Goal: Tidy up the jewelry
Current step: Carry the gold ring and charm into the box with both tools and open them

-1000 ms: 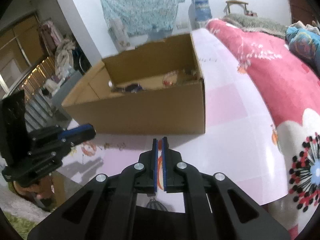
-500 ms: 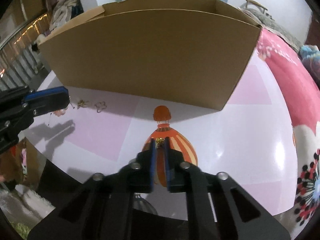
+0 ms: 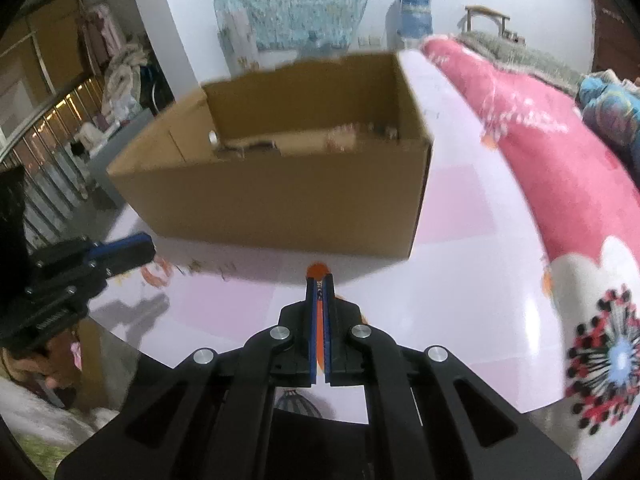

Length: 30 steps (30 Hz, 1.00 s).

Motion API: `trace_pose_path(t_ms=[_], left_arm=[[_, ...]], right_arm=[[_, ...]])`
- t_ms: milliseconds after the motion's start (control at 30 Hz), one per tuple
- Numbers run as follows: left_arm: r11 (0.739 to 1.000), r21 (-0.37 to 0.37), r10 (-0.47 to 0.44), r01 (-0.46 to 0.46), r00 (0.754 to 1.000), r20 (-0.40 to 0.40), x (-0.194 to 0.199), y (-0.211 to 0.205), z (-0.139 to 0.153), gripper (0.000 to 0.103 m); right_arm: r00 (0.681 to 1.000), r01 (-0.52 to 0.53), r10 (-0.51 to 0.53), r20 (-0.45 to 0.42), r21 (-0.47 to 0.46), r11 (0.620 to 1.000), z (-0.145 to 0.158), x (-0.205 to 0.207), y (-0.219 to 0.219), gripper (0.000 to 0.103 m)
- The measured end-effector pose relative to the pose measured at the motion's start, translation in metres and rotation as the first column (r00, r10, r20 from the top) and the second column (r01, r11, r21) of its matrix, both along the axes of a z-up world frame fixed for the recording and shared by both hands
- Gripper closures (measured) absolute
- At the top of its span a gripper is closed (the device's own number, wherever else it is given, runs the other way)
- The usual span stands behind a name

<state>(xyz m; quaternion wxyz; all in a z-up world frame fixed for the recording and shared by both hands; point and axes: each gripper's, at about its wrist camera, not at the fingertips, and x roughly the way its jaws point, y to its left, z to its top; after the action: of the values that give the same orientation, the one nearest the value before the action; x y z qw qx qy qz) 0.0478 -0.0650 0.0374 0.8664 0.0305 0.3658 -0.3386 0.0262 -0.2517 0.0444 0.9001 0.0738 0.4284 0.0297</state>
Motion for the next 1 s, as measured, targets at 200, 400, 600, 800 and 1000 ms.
trace_pose_path(t_ms=[200,400,600,800,1000], left_arm=[[0.998,-0.063,0.002,0.003,0.996,0.088,-0.001,0.012,0.045,0.094],[0.997,-0.081,-0.004,0.016,0.989,0.149,0.030,0.015,0.086,0.094],[0.999,-0.032,-0.007,0.005,0.999,-0.052,0.111,0.003,0.072,0.094],[0.998,0.066,0.020,-0.004,0.969,-0.248,0.167,-0.004,0.031,0.094],[0.991,0.134,0.040,0.000,0.955,-0.295,0.177,-0.007,0.011,0.094]], right_arm=[[0.990,-0.055,0.051,0.130,0.029,0.998,0.060,0.004,0.008,0.101],[0.969,-0.151,0.137,0.207,0.053,0.987,0.096,0.045,0.014,0.101],[0.978,-0.207,0.205,0.027,0.167,0.964,0.078,0.147,0.010,0.101],[0.943,-0.166,0.234,-0.235,0.276,0.947,0.025,0.234,0.006,0.101],[0.913,-0.122,0.224,-0.341,0.296,0.947,-0.014,0.278,0.008,0.100]])
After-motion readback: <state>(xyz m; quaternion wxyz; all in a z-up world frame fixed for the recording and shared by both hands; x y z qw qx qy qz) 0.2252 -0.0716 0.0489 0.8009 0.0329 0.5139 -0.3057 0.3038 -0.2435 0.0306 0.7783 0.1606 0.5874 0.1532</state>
